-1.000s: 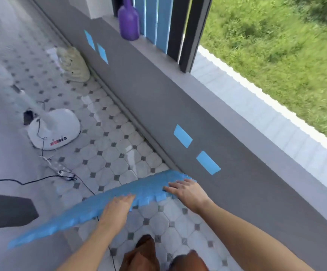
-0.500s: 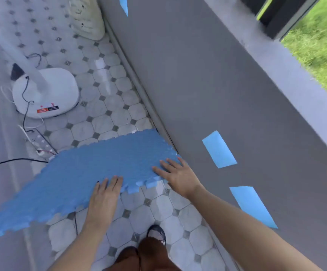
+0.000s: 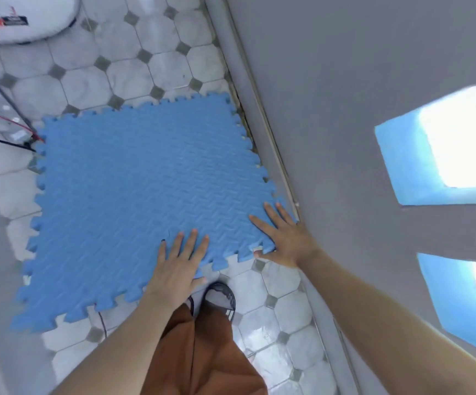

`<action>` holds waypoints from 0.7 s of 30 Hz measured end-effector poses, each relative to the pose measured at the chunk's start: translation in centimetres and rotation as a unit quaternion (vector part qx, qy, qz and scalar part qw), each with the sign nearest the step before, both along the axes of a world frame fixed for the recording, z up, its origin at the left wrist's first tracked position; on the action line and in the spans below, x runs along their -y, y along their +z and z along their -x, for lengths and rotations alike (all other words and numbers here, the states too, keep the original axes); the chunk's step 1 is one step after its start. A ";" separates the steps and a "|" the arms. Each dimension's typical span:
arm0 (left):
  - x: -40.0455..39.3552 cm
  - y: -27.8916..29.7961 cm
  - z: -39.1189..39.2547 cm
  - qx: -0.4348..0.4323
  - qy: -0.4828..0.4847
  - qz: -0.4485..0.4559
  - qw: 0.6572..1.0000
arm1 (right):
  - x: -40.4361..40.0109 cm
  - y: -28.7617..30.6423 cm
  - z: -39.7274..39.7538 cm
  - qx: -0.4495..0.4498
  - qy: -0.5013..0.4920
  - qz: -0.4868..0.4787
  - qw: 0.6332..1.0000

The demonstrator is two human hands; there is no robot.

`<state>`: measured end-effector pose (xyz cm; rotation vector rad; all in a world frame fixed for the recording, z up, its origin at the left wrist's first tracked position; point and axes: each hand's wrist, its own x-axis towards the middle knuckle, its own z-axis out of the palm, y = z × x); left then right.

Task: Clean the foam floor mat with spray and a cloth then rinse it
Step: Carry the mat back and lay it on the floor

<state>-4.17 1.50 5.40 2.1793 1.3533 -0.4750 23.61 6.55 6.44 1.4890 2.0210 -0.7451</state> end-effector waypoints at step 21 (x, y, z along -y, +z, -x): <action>-5.4 -23.0 -9.1 -0.043 0.034 0.051 0.997 | 5.7 -22.2 -3.8 -0.016 -0.135 0.020 0.990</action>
